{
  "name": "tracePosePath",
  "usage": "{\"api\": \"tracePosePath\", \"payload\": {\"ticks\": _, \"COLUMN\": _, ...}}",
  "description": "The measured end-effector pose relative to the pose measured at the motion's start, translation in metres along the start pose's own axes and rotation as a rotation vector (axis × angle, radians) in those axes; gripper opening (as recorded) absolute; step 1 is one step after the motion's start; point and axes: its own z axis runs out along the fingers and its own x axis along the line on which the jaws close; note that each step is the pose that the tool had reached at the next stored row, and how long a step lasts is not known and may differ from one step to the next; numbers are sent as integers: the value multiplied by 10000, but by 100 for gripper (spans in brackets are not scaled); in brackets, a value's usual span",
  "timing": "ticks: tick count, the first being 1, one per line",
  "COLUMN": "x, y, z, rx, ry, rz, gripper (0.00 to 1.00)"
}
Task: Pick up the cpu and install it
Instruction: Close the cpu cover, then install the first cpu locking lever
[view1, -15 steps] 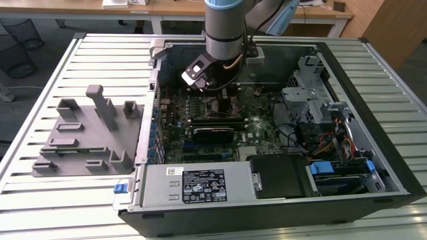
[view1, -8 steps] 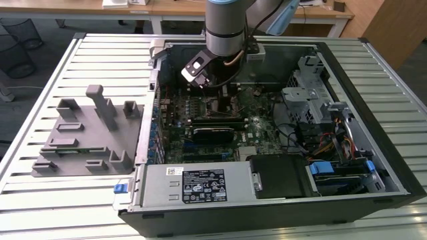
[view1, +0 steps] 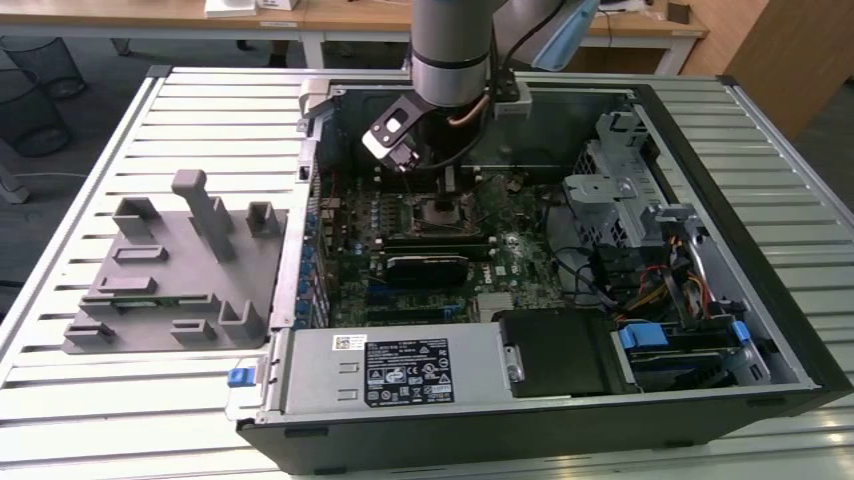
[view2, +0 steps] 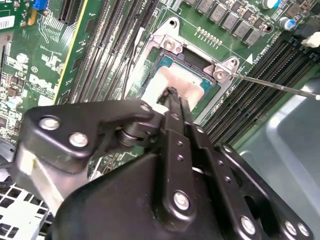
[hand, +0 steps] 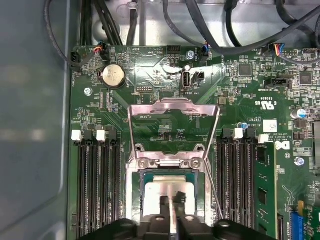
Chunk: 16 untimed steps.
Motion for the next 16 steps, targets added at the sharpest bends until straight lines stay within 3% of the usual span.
{"api": "tracePosePath", "payload": {"ticks": 1, "x": 0, "y": 0, "z": -8, "rx": 0, "ry": 0, "rz": 0, "gripper": 13}}
{"api": "tracePosePath", "payload": {"ticks": 3, "x": 0, "y": 1, "z": -28, "rx": 4, "ry": 0, "rz": 0, "gripper": 11}}
{"api": "tracePosePath", "payload": {"ticks": 16, "x": -1, "y": 5, "z": -110, "rx": 10, "ry": 14, "rz": 1, "gripper": 11}}
